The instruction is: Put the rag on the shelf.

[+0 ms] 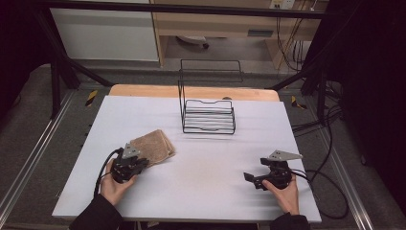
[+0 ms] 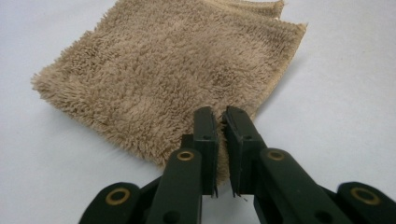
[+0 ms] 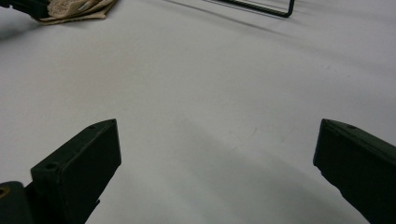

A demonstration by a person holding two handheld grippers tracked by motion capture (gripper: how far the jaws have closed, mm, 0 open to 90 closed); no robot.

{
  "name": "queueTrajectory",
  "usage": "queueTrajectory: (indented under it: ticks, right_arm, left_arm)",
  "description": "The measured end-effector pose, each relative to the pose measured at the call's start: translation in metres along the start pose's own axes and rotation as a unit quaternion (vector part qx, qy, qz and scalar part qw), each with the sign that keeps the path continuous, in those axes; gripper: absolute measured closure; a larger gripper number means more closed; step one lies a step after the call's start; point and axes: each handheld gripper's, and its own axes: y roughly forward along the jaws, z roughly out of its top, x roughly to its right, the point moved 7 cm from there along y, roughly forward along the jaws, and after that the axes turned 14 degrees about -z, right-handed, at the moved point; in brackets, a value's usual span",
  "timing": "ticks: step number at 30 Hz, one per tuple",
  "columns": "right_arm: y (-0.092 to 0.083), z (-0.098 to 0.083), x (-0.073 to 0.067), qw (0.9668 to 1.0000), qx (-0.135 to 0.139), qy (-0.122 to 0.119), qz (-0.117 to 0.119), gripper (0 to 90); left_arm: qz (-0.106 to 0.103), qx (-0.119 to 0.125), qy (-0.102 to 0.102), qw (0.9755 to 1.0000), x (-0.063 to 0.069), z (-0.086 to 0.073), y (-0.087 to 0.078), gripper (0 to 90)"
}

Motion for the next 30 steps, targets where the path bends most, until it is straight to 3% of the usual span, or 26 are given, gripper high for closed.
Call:
queueTrajectory:
  ticks: [7, 16, 24, 29, 30]
  right_arm:
    - [0.002, 0.003, -0.007, 1.0000, 0.002, -0.005, 0.005, 1.4]
    - [0.005, 0.008, -0.021, 0.9998, 0.004, -0.014, 0.014, 1.7]
    - [0.009, 0.011, -0.032, 0.9995, 0.003, -0.029, 0.015, 1.9]
    - [0.013, 0.017, -0.042, 0.9992, 0.009, -0.035, 0.016, 1.6]
    - [0.015, 0.023, -0.049, 0.9990, 0.014, -0.038, 0.017, 1.4]
  left_arm:
    - [-0.007, -0.003, -0.002, 1.0000, -0.003, -0.001, -0.011, 84.6]
    - [-0.011, -0.023, 0.005, 0.9997, -0.003, -0.015, -0.031, 84.7]
    - [-0.016, -0.025, 0.003, 0.9996, -0.002, -0.024, -0.036, 83.7]
    - [-0.023, -0.009, -0.009, 0.9996, -0.001, -0.023, -0.036, 71.1]
    - [-0.025, 0.004, -0.013, 0.9996, 0.000, -0.021, -0.038, 67.5]
